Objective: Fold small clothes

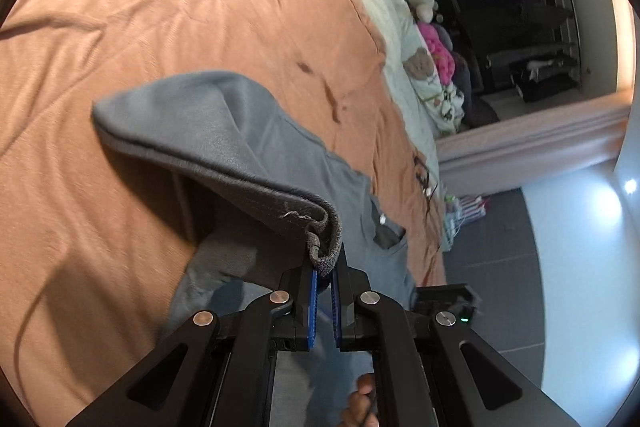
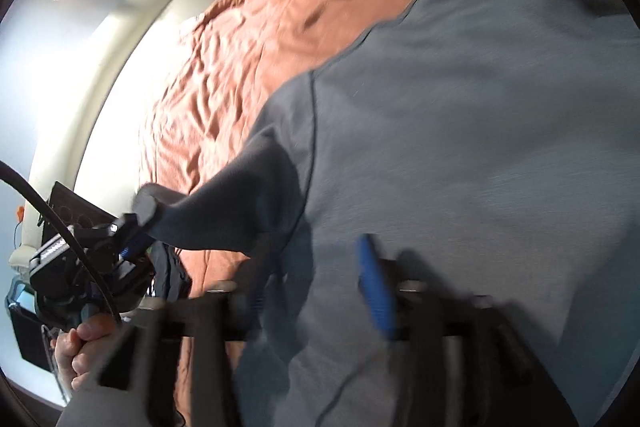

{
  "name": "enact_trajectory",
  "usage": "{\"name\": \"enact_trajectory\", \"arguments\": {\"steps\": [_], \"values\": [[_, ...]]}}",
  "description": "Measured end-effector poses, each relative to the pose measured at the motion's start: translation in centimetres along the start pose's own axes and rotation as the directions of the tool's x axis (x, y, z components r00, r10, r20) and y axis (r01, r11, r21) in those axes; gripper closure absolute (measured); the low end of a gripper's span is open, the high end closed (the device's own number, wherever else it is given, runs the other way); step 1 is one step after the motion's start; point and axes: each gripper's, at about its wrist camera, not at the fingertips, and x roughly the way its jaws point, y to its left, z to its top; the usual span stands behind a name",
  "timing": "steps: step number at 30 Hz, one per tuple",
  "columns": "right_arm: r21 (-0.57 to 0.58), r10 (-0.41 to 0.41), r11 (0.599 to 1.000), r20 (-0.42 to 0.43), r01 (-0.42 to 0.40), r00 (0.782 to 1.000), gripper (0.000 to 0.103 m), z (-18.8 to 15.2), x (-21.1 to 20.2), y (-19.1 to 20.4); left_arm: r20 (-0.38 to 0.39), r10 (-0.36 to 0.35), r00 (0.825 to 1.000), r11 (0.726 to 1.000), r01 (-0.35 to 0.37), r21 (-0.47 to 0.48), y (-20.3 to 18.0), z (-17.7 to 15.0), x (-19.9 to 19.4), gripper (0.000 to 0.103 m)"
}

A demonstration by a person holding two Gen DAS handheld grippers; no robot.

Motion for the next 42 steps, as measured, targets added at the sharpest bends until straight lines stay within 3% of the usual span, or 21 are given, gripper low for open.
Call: {"name": "enact_trajectory", "arguments": {"steps": [7, 9, 11, 13, 16, 18, 28, 32, 37, 40, 42], "values": [[0.024, -0.022, 0.999, 0.032, 0.021, 0.999, 0.044, -1.3, -3.4, -2.0, -0.096, 0.045, 0.994, 0.999, -0.042, 0.034, -1.0, -2.4, 4.1, 0.097], [0.023, -0.037, 0.999, 0.036, 0.036, 0.999, 0.044, -1.7, -4.3, -2.3, -0.147, 0.101, 0.984, 0.994, -0.094, 0.055, -0.9, -3.2, 5.6, 0.094], [0.038, -0.035, 0.999, 0.033, 0.034, 0.999, 0.044, -1.9, -4.5, -2.6, -0.181, 0.13, 0.975, 0.991, -0.123, 0.047, -0.4, -3.6, 6.4, 0.077], [0.045, -0.026, 0.999, 0.03, 0.025, 0.999, 0.044, -2.1, -5.3, -2.7, -0.175, 0.147, 0.973, 0.989, -0.145, 0.029, 0.1, -3.6, 6.3, 0.046], [0.049, -0.015, 0.999, 0.028, 0.014, 1.0, 0.044, -2.1, -5.3, -2.7, -0.123, 0.17, 0.978, 0.985, -0.168, 0.026, 0.5, -3.0, 4.7, 0.031], [0.042, -0.011, 0.999, 0.029, 0.01, 1.0, 0.044, -2.1, -5.4, -2.8, -0.091, 0.173, 0.981, 0.985, -0.173, 0.011, 1.0, -2.3, 3.5, 0.028], [-0.032, -0.015, 0.999, 0.003, 0.016, 1.0, 0.044, -2.1, -2.9, -1.3, 0.003, 0.259, 0.966, 0.962, -0.257, -0.095, 6.2, -0.1, 0.2, 0.028], [-0.055, 0.017, 0.998, -0.008, -0.017, 1.0, 0.044, -2.0, -2.4, -0.7, 0.014, 0.268, 0.963, 0.955, -0.264, -0.132, 7.8, 0.7, 0.4, 0.03], [-0.136, -0.027, 0.99, -0.02, 0.024, 0.999, 0.044, -2.2, -2.0, 0.4, 0.032, 0.269, 0.963, 0.956, -0.262, -0.132, 8.3, 1.7, 1.3, 0.033], [-0.173, -0.05, 0.984, -0.036, 0.043, 0.998, 0.044, -2.1, -1.3, 1.5, 0.076, 0.327, 0.942, 0.942, -0.318, -0.11, 8.1, 2.6, 1.2, 0.04], [-0.196, -0.063, 0.979, -0.045, 0.054, 0.997, 0.044, -2.1, -0.8, 2.2, 0.091, 0.329, 0.94, 0.941, -0.318, -0.119, 8.5, 3.2, 1.0, 0.041]]}}
